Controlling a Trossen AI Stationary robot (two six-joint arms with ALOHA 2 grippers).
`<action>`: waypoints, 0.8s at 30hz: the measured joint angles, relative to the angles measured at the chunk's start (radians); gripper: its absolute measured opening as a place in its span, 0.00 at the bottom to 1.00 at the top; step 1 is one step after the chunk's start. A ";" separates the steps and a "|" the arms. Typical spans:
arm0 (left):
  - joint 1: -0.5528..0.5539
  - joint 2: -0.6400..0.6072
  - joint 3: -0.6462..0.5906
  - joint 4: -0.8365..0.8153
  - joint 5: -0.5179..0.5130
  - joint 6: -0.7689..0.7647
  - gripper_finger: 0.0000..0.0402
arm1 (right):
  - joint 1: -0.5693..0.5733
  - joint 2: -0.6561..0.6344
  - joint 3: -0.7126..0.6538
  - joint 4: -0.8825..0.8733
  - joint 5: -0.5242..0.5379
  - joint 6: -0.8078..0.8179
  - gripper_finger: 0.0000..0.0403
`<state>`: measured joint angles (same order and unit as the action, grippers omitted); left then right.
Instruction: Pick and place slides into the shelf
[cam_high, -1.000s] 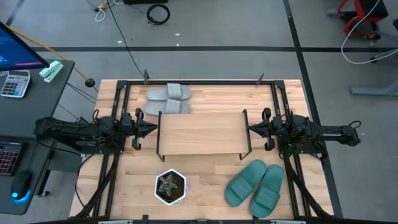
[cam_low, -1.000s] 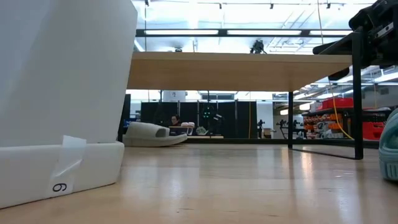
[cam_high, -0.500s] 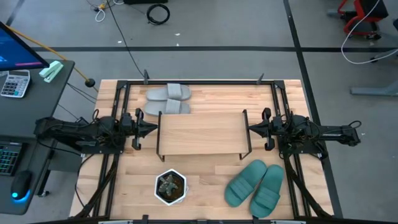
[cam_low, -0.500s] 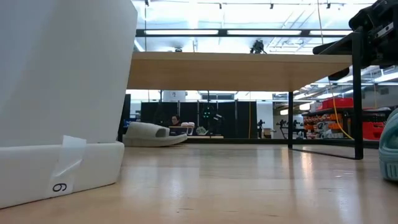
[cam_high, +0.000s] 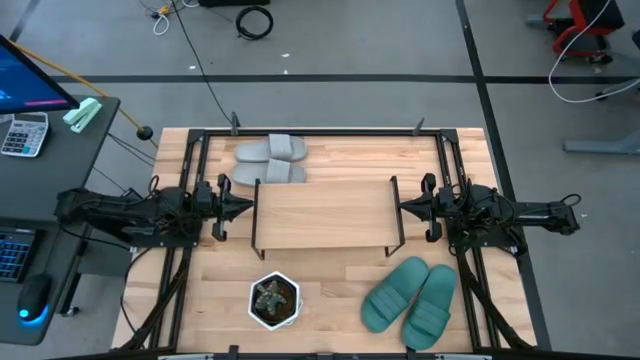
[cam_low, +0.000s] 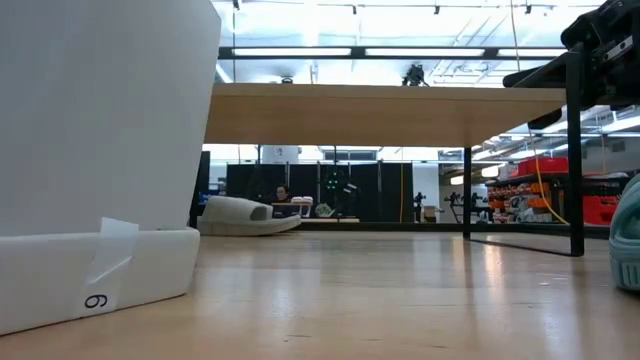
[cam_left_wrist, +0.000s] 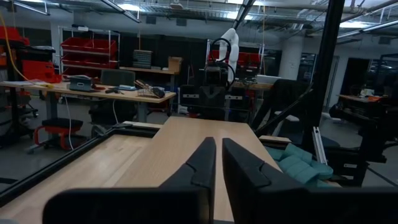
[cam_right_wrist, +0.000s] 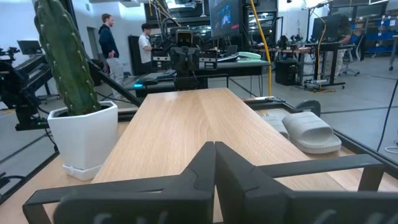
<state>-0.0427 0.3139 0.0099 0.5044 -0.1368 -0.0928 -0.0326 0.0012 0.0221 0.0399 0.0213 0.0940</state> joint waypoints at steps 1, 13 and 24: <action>0.000 0.000 0.000 0.000 0.000 0.000 0.07 | 0.000 0.000 0.000 0.000 0.000 0.000 0.03; 0.000 0.000 0.000 0.000 0.000 0.000 0.10 | 0.000 0.000 0.000 0.000 0.000 0.000 0.03; 0.000 0.000 0.000 0.000 0.000 0.000 0.07 | 0.000 0.000 0.000 0.000 0.000 0.000 0.03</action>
<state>-0.0429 0.3141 0.0101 0.5041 -0.1368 -0.0929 -0.0325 0.0011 0.0220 0.0402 0.0213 0.0940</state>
